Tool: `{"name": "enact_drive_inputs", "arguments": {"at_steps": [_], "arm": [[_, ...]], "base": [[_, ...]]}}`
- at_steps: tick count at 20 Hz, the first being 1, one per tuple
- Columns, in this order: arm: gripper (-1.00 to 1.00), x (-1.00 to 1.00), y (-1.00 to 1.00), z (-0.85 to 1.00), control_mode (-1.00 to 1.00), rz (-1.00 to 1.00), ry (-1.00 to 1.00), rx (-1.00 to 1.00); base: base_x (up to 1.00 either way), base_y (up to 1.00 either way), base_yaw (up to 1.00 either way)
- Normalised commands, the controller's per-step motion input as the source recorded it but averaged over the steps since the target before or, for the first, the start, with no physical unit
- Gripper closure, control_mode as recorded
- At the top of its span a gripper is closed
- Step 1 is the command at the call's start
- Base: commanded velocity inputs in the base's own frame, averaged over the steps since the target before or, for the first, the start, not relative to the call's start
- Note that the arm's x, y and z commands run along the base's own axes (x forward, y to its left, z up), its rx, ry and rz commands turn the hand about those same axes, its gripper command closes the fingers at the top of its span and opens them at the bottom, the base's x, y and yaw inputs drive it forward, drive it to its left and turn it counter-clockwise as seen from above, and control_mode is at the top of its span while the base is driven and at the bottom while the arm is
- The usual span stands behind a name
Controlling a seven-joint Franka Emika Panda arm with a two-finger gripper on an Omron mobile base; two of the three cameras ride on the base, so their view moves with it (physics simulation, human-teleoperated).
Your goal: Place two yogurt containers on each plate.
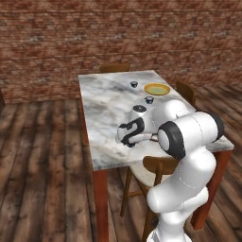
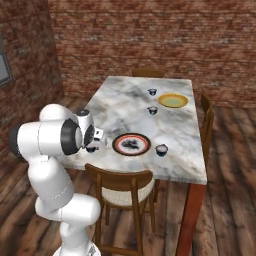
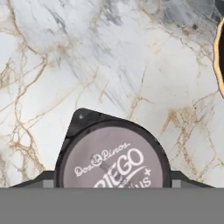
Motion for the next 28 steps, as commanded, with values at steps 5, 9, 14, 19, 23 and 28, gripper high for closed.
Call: {"name": "enact_drive_inputs", "arguments": {"at_steps": [5, 9, 14, 19, 23, 28], "arm": [[1.0, -0.06, -0.64, 0.84, -1.0, -0.11, -0.13, 0.0], [1.0, 0.07, -0.93, 0.72, -1.0, -0.15, -0.06, 0.0], [1.0, 0.25, -0.98, 0.19, -1.0, -0.13, 0.01, 0.0], [1.0, 0.33, -0.65, -0.07, -1.0, -0.02, 0.01, 0.0], [1.0, 0.42, -0.07, -0.55, -1.0, 0.0, 0.05, 0.0], [-1.0, 0.42, 0.0, -0.47, -1.0, 0.0, 0.01, 0.0]], "base": [[0.0, 0.0, 0.0], [0.0, 0.0, 0.0], [0.0, 0.0, 0.0], [0.0, 0.0, 0.0], [0.0, 0.0, 0.0], [0.0, 0.0, 0.0]]}}
